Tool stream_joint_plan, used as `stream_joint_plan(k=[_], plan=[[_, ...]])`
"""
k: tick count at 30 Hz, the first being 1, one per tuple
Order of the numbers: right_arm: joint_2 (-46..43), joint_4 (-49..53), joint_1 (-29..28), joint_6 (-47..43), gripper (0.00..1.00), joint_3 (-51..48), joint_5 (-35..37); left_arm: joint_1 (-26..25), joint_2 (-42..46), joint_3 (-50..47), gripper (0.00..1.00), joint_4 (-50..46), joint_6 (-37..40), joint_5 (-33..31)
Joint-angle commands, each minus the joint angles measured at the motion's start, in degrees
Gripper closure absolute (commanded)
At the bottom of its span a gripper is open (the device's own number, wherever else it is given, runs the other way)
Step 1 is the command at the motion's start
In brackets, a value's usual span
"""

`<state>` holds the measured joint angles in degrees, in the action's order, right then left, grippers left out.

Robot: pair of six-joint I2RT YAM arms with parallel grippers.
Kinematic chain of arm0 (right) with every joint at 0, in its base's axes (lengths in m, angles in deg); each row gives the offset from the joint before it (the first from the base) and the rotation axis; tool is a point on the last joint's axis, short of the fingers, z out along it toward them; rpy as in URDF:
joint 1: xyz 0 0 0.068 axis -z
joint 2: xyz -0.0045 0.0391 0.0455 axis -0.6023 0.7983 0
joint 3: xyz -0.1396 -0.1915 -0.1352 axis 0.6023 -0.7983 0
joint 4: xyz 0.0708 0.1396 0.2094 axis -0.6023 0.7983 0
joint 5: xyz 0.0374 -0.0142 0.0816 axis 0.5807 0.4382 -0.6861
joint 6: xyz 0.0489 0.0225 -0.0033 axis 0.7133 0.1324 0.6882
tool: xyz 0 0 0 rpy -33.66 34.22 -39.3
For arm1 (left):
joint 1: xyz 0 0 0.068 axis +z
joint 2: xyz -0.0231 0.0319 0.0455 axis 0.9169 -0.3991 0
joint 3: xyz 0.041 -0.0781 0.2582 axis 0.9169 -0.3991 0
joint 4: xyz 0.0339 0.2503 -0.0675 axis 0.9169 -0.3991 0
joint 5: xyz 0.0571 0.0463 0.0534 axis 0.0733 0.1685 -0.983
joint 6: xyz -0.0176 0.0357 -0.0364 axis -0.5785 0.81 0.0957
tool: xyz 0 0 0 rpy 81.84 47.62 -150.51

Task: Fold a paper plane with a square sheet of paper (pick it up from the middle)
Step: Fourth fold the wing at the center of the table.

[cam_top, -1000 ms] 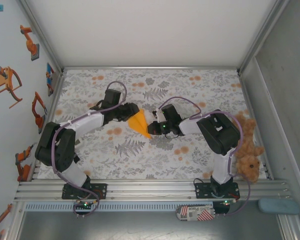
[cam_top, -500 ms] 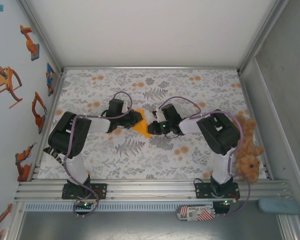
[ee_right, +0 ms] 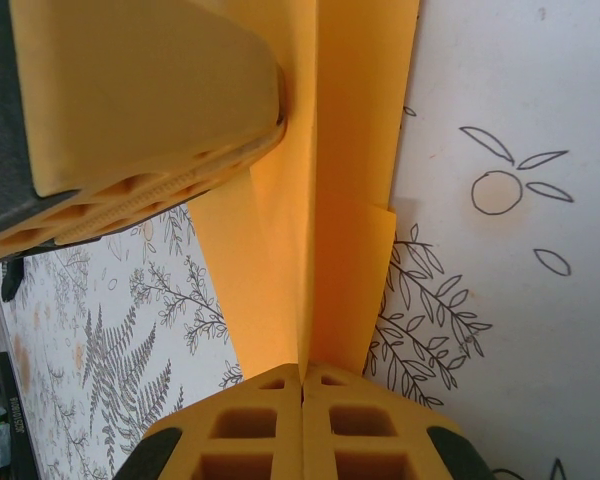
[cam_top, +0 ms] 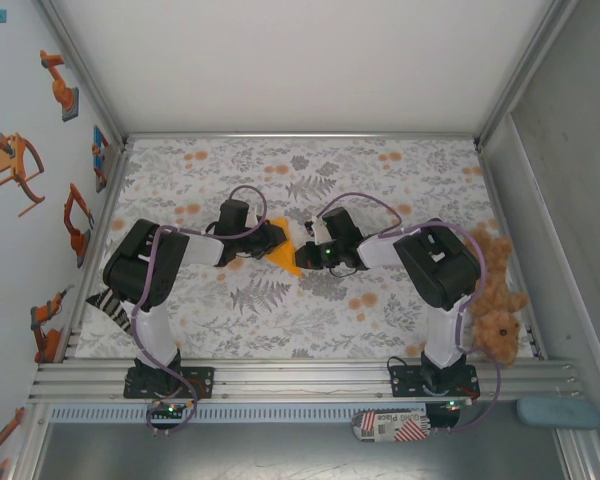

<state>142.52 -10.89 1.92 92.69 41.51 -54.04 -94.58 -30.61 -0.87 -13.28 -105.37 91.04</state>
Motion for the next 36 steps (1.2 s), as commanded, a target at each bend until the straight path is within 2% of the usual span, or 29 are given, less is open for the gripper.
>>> stream_joint_plan(k=[1,20,36], plan=[[2.71,6.39,0.48,-0.29,0.96,-0.45,3.05,-0.11,-0.75,-0.35,0.89,0.92,-0.36,0.27],[2.67,10.07,0.79,0.42,0.93,1.26,1.30,0.15,-1.07,-0.84,0.95,0.08,0.02,-0.50],[3.28,13.83,0.84,0.79,0.93,3.19,0.87,0.33,-1.53,-0.45,0.95,0.43,0.41,0.22]])
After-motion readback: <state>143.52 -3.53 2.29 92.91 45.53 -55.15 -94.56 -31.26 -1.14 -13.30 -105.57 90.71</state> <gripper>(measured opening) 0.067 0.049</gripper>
